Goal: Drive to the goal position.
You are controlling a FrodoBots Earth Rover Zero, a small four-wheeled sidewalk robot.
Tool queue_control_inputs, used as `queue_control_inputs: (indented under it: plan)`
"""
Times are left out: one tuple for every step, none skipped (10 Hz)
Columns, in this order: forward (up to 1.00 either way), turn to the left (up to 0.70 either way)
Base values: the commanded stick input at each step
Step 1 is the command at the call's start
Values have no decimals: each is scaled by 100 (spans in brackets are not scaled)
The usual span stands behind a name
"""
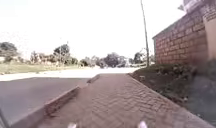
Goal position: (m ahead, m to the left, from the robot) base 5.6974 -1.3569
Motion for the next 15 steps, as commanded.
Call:
queue_control_inputs:
  plan:
    - [100, -40]
    - [100, -25]
    - [100, -8]
    - [100, 0]
    - [100, 0]
    - [100, 0]
    - [100, 0]
    - [100, 0]
    - [100, 0]
    - [100, 0]
    - [100, 0]
    - [100, 0]
    - [100, 0]
    - [100, 0]
    - [100, 2]
